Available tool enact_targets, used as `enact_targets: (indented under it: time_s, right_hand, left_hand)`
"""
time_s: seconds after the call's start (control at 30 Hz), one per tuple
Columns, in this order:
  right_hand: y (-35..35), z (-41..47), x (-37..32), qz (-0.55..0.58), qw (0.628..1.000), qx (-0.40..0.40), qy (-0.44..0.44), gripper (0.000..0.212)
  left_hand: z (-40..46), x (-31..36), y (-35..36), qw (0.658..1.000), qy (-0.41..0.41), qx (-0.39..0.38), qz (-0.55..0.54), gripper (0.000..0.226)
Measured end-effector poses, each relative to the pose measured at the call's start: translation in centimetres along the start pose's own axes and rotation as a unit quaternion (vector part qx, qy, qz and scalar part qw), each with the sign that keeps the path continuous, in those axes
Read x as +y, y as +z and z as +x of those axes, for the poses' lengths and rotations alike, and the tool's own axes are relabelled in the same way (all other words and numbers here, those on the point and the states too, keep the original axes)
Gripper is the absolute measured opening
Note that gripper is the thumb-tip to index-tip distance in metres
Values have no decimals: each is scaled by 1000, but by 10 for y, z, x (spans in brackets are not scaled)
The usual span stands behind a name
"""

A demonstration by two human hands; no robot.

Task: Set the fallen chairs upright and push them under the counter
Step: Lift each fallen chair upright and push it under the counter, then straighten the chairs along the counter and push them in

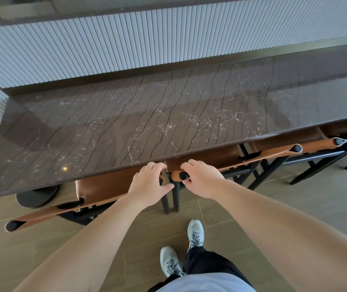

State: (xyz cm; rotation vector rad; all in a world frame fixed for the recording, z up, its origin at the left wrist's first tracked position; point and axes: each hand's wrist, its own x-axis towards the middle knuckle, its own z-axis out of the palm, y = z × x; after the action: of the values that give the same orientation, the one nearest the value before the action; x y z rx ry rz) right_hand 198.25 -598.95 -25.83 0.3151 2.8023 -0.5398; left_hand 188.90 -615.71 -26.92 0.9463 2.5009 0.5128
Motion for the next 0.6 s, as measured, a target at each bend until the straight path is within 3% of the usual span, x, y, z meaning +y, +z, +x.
enact_targets:
  time_s: [0.17, 0.37, 0.5, 0.6]
  right_hand:
    - [-13, -31, 8, 197, 969, 51, 143, 44]
    - [-29, -65, 38, 328, 911, 93, 234, 34]
    - [-38, -84, 67, 516, 795, 161, 274, 14]
    - [-46, -97, 95, 602, 725, 175, 285, 16]
  left_hand:
    - [-2, 30, -20, 945, -51, 53, -318, 33]
    - [-4, 68, -17, 887, -63, 27, -457, 17]
    - [-4, 97, -7, 824, -108, 22, -556, 20]
    - [-2, 124, 3, 820, -112, 24, -561, 23]
